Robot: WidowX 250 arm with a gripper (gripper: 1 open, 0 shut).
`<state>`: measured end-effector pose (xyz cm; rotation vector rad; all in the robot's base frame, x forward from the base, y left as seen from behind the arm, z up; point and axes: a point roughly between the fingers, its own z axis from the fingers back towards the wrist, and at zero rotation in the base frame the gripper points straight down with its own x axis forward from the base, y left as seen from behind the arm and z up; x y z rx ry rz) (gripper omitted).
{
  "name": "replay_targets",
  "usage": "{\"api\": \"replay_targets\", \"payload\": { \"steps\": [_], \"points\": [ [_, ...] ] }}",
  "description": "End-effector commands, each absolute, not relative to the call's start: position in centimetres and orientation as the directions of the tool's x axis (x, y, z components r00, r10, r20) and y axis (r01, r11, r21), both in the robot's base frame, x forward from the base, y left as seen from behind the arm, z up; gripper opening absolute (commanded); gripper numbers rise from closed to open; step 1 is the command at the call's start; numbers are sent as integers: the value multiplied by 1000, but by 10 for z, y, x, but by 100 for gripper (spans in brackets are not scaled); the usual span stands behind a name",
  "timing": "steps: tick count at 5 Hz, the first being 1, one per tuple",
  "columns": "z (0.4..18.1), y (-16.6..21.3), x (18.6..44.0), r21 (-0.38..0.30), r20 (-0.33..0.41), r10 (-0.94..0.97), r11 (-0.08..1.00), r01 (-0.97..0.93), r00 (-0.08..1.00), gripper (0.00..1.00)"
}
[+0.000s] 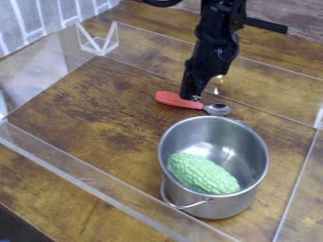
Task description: Move the orange spoon to the left
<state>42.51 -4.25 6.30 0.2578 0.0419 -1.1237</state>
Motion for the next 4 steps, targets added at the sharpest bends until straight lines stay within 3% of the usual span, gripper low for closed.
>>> {"api": "replay_targets", "payload": {
  "steps": [1, 4],
  "points": [
    [88, -36, 437, 270, -109, -876, 430, 862, 471, 0],
    [86, -32, 440, 326, -72, -862, 455, 829, 502, 0]
  ]
}}
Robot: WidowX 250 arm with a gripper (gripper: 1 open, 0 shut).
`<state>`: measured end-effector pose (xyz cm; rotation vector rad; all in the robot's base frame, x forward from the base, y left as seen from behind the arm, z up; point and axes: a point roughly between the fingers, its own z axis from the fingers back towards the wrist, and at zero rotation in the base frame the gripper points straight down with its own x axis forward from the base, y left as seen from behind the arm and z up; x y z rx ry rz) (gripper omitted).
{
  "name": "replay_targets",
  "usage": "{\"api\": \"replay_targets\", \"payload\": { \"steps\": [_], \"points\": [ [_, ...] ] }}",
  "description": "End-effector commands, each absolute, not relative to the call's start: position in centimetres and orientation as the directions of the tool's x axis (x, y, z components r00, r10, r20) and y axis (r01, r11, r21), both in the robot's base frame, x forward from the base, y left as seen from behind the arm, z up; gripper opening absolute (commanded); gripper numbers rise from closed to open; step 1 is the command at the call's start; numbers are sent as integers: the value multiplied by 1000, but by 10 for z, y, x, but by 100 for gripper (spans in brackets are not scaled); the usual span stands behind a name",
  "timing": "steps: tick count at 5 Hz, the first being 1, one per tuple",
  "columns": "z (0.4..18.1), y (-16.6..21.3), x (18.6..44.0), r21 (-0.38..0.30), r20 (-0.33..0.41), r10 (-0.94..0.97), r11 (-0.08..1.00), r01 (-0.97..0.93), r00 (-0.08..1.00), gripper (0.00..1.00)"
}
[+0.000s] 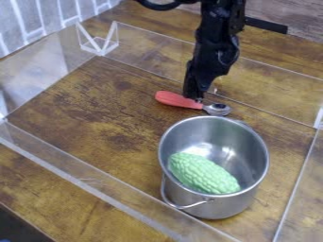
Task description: Move the orange spoon to the left
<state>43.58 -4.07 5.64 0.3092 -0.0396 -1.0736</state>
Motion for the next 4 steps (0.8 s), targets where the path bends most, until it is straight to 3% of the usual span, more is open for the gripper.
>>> {"api": "replay_targets", "payload": {
  "steps": [1, 2, 4],
  "points": [
    [88, -30, 439, 342, -59, -856, 466, 816, 514, 0],
    [94, -25, 441, 353, -49, -847, 482, 802, 530, 0],
    [135, -21, 438, 375, -111, -850, 445, 814, 515, 0]
  ]
}}
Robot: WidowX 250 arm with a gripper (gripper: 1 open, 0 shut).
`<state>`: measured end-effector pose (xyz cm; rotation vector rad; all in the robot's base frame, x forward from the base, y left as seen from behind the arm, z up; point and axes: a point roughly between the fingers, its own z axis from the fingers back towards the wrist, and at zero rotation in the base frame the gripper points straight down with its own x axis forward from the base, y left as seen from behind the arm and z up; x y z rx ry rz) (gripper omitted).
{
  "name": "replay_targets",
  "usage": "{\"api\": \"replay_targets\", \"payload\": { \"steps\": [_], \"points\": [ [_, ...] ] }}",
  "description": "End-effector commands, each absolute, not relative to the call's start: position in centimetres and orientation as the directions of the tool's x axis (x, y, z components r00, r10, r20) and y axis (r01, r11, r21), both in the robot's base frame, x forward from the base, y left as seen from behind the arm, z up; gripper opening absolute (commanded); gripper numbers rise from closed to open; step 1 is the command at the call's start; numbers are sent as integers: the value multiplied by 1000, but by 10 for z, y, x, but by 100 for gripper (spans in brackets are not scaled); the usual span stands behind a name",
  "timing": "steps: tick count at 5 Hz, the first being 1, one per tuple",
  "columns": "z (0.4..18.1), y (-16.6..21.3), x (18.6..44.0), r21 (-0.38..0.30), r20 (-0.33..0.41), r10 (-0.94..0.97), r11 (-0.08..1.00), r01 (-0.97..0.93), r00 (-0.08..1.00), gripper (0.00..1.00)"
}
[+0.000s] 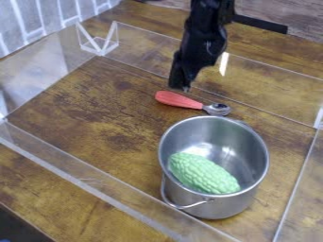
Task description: Move the orange spoon to the left
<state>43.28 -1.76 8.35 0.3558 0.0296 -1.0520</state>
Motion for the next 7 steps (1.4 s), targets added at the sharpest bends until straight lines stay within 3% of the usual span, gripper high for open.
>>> {"api": "replay_targets", "payload": {
  "steps": [1, 2, 3, 4, 5, 7],
  "points": [
    [121, -20, 436, 376, -97, -869, 418, 827, 484, 100],
    [102, -23, 436, 379, -70, -902, 372, 847, 427, 100],
    [109, -19, 435, 382, -86, -905, 355, 853, 416, 0],
    [129, -17, 435, 383, -121, -905, 337, 860, 408, 0],
    [114, -17, 435, 381, -104, -919, 317, 869, 381, 100],
    [80, -19, 436, 378, -63, -945, 274, 885, 320, 100]
  ]
}}
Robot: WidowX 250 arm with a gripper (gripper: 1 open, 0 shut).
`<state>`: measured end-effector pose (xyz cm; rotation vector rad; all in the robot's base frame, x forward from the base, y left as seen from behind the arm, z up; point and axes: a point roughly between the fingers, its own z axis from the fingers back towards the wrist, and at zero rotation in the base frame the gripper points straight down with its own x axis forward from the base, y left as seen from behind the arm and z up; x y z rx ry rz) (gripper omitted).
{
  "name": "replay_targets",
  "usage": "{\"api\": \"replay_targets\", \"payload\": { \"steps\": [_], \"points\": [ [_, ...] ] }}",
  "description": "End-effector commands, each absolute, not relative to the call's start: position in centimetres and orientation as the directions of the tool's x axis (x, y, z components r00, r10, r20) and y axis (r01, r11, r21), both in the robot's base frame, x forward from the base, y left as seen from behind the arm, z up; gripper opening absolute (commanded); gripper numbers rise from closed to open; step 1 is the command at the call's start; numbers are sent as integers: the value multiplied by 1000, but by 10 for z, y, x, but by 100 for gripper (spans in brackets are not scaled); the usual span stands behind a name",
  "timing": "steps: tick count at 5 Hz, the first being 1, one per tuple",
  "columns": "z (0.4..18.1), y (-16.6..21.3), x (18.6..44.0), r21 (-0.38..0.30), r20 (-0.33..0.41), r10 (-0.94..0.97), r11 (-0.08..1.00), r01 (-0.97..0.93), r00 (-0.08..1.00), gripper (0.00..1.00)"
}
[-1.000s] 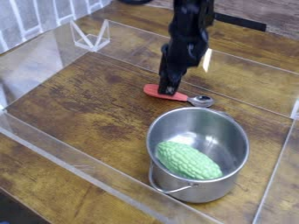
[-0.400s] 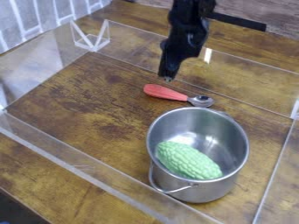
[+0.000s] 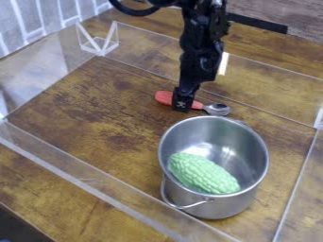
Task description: Move the orange spoon to the left
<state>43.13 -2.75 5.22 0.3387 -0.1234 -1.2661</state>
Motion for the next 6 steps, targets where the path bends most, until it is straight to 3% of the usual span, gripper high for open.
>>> {"api": "replay_targets", "payload": {
  "steps": [1, 2, 3, 4, 6],
  "points": [
    [78, -17, 436, 373, -64, -946, 273, 887, 318, 0],
    [69, -16, 437, 366, -52, -948, 275, 889, 314, 100],
    [65, -15, 438, 360, -48, -949, 274, 892, 311, 0],
    [64, -13, 438, 354, -48, -951, 270, 895, 306, 0],
    [83, -7, 439, 344, -77, -953, 249, 905, 292, 0]
  ]
}}
